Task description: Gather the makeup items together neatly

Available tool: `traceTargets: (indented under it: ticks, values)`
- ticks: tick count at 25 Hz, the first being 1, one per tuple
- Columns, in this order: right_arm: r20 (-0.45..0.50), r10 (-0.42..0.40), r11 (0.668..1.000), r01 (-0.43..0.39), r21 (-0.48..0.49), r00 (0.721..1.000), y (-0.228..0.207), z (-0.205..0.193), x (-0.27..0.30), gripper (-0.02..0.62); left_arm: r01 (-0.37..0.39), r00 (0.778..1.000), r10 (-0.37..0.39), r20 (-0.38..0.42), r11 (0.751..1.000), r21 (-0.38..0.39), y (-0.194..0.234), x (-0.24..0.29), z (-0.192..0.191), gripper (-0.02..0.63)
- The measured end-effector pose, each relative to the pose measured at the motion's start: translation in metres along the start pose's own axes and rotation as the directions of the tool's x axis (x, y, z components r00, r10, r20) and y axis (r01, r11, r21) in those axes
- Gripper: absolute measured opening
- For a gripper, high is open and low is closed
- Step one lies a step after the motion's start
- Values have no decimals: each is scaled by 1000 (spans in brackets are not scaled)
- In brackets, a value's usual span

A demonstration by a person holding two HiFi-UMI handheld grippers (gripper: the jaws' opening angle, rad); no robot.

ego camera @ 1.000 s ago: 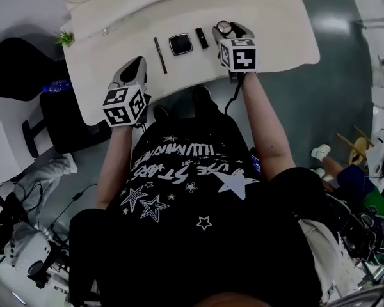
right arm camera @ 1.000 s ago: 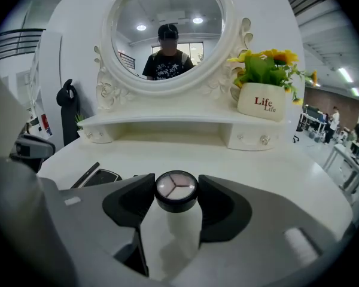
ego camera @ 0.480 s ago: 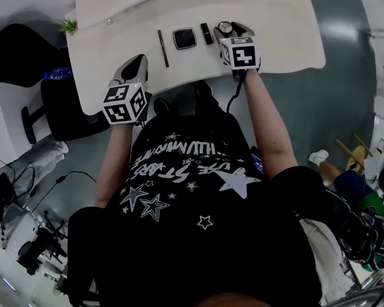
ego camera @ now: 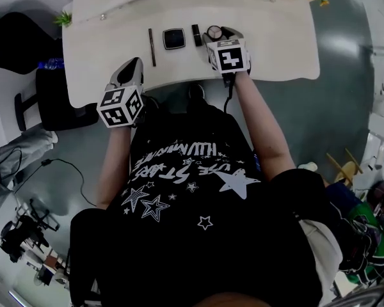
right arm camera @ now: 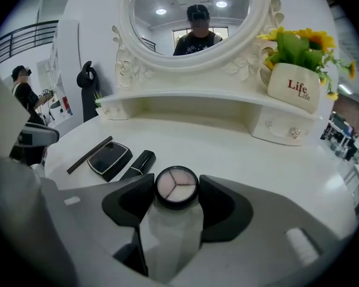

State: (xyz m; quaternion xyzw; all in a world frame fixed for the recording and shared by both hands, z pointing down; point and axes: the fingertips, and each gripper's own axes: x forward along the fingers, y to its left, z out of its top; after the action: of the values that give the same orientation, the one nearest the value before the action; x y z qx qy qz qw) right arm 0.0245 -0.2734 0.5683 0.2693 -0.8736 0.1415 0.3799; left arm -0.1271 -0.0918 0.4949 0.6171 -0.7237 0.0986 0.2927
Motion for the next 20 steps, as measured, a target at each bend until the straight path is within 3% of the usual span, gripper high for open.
traceTargets:
  ticks: [3,8,20]
  values:
    - [-2,38,999,-38,-14,999,11,2,-5,295,-46,999,48,26,998,-48,3,-11,-7,0]
    - [8,64,998,-64,-1,998,-18,0,-5,304,-88,996,90,19,991,-97,-13,5,-20,0]
    - [99,23,999,-27,33,995,5,-2,-63,301,-43,997,50,64,994,-101,-28,-46,-40,0]
